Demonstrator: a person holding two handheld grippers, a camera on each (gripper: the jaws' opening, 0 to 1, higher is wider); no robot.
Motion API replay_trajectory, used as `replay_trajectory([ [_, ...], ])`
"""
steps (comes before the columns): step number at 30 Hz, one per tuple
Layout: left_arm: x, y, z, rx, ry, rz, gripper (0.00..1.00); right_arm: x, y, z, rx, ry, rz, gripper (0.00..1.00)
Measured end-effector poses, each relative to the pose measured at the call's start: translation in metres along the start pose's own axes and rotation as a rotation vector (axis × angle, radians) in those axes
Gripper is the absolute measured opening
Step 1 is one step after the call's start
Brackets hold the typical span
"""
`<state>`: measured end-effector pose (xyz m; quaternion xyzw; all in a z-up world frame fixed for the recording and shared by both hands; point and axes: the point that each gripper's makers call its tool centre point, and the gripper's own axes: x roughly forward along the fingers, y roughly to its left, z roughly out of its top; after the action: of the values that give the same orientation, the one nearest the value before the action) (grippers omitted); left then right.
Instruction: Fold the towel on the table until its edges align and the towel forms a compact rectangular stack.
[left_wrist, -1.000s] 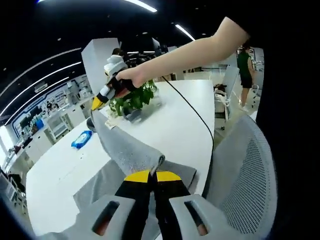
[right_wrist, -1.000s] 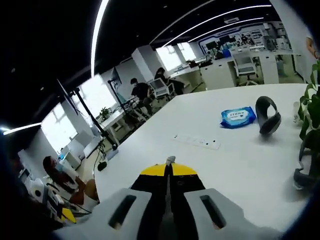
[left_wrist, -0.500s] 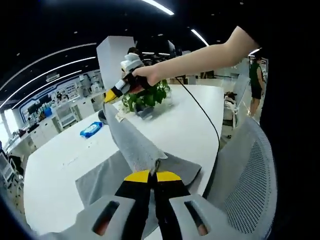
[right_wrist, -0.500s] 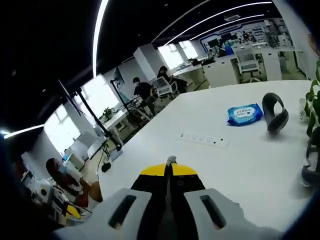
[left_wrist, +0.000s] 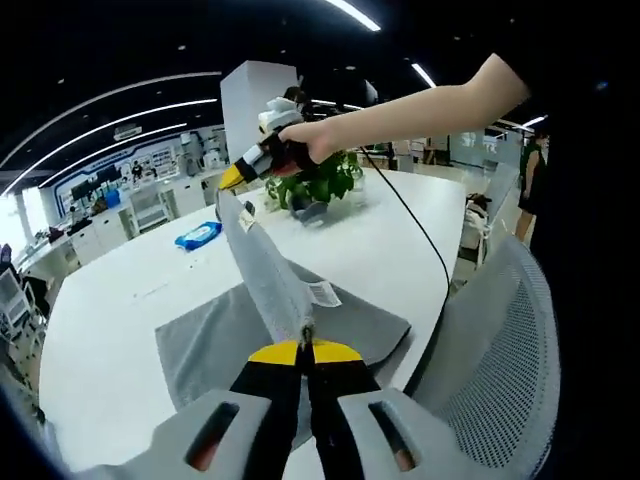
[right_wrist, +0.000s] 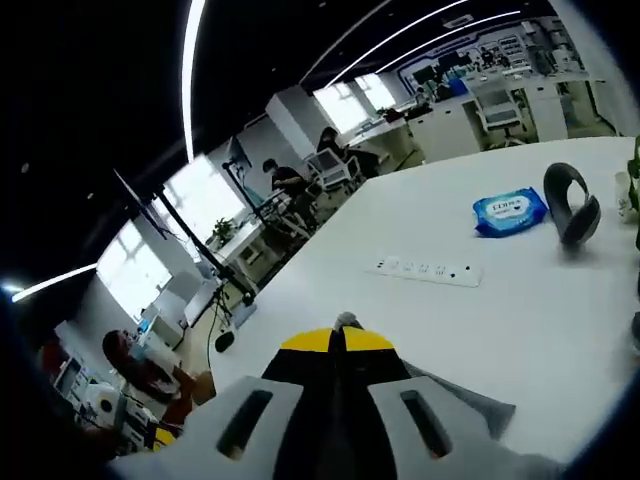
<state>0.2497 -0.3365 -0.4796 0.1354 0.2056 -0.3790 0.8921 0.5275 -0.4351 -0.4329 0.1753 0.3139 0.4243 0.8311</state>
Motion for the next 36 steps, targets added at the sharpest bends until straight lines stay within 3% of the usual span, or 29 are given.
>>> replay_trajectory([
  [8, -0.006, 0.006, -0.022, -0.076, 0.01, 0.036, 0.01, 0.018, 0.009, -0.009, 0.015, 0.019, 0.017, 0.0],
  [13, -0.013, 0.011, -0.021, -0.081, -0.023, 0.065, 0.01, 0.027, 0.016, -0.008, 0.011, 0.008, 0.027, 0.0],
  [23, -0.01, 0.035, -0.051, -0.145, 0.031, 0.146, 0.01, 0.05, 0.006, -0.021, 0.056, 0.036, 0.01, 0.0],
  [29, -0.01, 0.042, -0.066, -0.206, 0.039, 0.147, 0.01, 0.069, 0.008, -0.026, 0.07, 0.058, 0.008, 0.0],
  [36, -0.008, 0.05, -0.086, -0.219, 0.07, 0.173, 0.01, 0.087, 0.004, -0.037, 0.089, 0.081, -0.001, 0.0],
])
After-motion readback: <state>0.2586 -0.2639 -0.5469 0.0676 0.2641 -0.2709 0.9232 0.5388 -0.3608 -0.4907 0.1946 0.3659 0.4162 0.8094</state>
